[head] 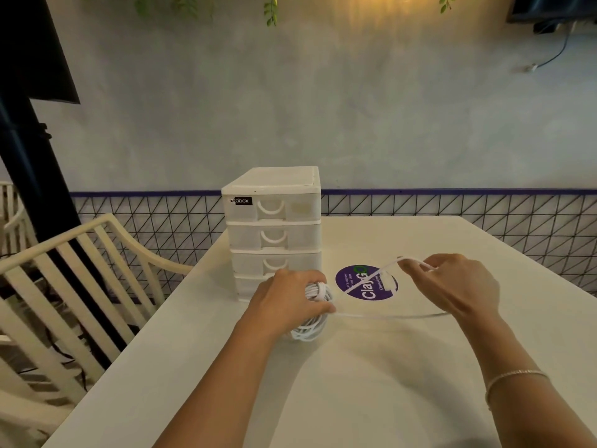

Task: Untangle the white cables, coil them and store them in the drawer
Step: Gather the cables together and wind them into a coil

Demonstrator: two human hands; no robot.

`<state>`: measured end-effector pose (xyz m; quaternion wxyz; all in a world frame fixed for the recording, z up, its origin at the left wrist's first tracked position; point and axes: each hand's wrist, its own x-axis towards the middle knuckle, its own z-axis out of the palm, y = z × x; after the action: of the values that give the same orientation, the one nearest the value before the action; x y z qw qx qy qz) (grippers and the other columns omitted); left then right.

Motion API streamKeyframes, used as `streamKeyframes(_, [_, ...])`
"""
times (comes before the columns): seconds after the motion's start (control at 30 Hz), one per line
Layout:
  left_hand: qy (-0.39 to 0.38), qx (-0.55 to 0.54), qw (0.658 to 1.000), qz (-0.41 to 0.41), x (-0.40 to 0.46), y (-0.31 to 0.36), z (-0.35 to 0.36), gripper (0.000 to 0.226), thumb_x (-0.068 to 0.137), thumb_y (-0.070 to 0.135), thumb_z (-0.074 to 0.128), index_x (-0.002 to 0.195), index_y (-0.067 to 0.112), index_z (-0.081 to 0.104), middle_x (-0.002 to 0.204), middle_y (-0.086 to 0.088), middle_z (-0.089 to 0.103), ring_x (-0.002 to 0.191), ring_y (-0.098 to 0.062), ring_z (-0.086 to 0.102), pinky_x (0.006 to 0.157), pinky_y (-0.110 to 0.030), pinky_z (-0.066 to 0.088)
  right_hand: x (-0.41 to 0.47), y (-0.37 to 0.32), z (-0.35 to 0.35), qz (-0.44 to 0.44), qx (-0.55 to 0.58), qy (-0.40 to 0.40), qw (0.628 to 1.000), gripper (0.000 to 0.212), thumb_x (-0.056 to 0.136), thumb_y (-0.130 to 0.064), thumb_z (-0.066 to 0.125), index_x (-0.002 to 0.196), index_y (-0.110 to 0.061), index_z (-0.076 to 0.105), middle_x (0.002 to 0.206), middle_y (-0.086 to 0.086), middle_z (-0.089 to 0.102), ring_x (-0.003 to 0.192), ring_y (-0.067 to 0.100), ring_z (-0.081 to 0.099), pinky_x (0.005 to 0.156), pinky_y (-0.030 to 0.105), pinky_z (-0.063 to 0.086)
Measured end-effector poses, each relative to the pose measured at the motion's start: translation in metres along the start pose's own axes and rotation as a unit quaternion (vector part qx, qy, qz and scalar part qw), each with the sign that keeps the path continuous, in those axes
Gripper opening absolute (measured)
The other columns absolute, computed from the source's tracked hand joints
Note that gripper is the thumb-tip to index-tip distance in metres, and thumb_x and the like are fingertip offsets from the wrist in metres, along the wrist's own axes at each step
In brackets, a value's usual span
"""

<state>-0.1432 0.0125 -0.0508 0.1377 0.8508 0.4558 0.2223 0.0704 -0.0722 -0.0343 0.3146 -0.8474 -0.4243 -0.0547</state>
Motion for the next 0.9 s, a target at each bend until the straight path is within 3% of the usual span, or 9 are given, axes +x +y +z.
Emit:
streamKeyframes(0.17, [0.079, 0.039, 0.996, 0.007, 0.0, -0.005, -0.007, 0.032, 0.084, 0.052, 0.059, 0.111, 0.034, 0.061, 0.105, 0.001, 0.065, 0.101, -0.023, 0.058, 0.078, -0.027, 0.04, 0.004, 0.003, 0.0, 0.038, -0.003, -0.016, 0.999, 0.037, 0.07, -0.058, 0.065, 0.073, -0.021, 0.069, 0.073, 0.001, 0.066, 0.074, 0.023, 0.056, 0.061, 0.027, 0.04])
streamKeyframes(0.4, [0.096, 0.025, 0.995, -0.008, -0.001, -0.006, -0.008, 0.028, 0.087, 0.051, 0.055, 0.106, 0.032, 0.064, 0.101, 0.0, 0.066, 0.097, -0.023, 0.058, 0.073, -0.025, 0.037, 0.01, 0.013, 0.008, 0.097, 0.039, 0.022, 0.994, 0.02, 0.078, -0.032, 0.054, 0.085, -0.022, 0.07, 0.075, 0.003, 0.064, 0.079, 0.028, 0.054, 0.067, 0.029, 0.039])
streamKeyframes(0.53, [0.064, -0.036, 0.997, -0.034, -0.002, -0.002, -0.006, 0.028, 0.086, 0.047, 0.058, 0.105, 0.029, 0.067, 0.101, -0.001, 0.066, 0.098, -0.025, 0.058, 0.077, -0.027, 0.041, 0.011, 0.013, 0.021, 0.098, -0.058, -0.001, 0.993, 0.041, 0.083, -0.023, 0.051, 0.124, -0.021, 0.057, 0.123, 0.012, 0.054, 0.115, 0.033, 0.041, 0.094, 0.039, 0.032])
streamKeyframes(0.6, [0.047, -0.076, 0.995, -0.042, -0.002, -0.002, -0.004, 0.021, 0.084, 0.045, 0.061, 0.095, 0.028, 0.068, 0.092, 0.001, 0.066, 0.092, -0.024, 0.059, 0.078, -0.029, 0.045, 0.009, 0.008, 0.025, 0.05, -0.062, 0.014, 0.997, 0.049, 0.081, -0.022, 0.055, 0.13, -0.021, 0.05, 0.132, 0.011, 0.048, 0.121, 0.032, 0.037, 0.098, 0.04, 0.03])
streamKeyframes(0.67, [0.035, -0.13, 0.99, -0.042, -0.001, -0.002, 0.0, 0.016, 0.082, 0.042, 0.065, 0.084, 0.026, 0.068, 0.08, 0.001, 0.066, 0.083, -0.023, 0.06, 0.076, -0.031, 0.047, 0.003, -0.006, 0.029, -0.071, 0.011, 0.025, 0.997, 0.051, 0.079, -0.022, 0.061, 0.129, -0.022, 0.052, 0.132, 0.007, 0.05, 0.122, 0.028, 0.038, 0.099, 0.037, 0.029])
streamKeyframes(0.77, [0.008, -0.239, 0.97, -0.044, -0.001, 0.003, 0.003, 0.014, 0.08, 0.037, 0.07, 0.086, 0.024, 0.072, 0.075, 0.002, 0.067, 0.066, -0.013, 0.061, 0.065, -0.027, 0.048, -0.013, -0.031, 0.038, -0.248, 0.083, -0.05, 0.964, 0.051, 0.08, -0.035, 0.058, 0.13, -0.026, 0.053, 0.133, 0.001, 0.052, 0.124, 0.024, 0.04, 0.101, 0.034, 0.031])
streamKeyframes(0.83, [-0.025, -0.272, 0.962, -0.028, -0.002, 0.006, 0.002, 0.014, 0.081, 0.038, 0.069, 0.083, 0.024, 0.073, 0.062, 0.003, 0.061, 0.048, -0.005, 0.052, 0.05, -0.018, 0.042, -0.018, -0.037, 0.043, -0.307, 0.07, -0.084, 0.945, 0.044, 0.088, -0.036, 0.056, 0.131, -0.03, 0.052, 0.138, -0.002, 0.048, 0.129, 0.02, 0.037, 0.104, 0.032, 0.03])
streamKeyframes(0.9, [-0.052, -0.294, 0.954, -0.012, -0.003, 0.008, 0.001, 0.013, 0.084, 0.037, 0.066, 0.081, 0.026, 0.073, 0.056, 0.002, 0.056, 0.04, -0.004, 0.045, 0.046, -0.017, 0.038, -0.017, -0.037, 0.042, -0.325, 0.078, -0.102, 0.937, 0.033, 0.092, -0.028, 0.055, 0.125, -0.028, 0.059, 0.129, -0.004, 0.056, 0.124, 0.017, 0.042, 0.094, 0.022, 0.033])
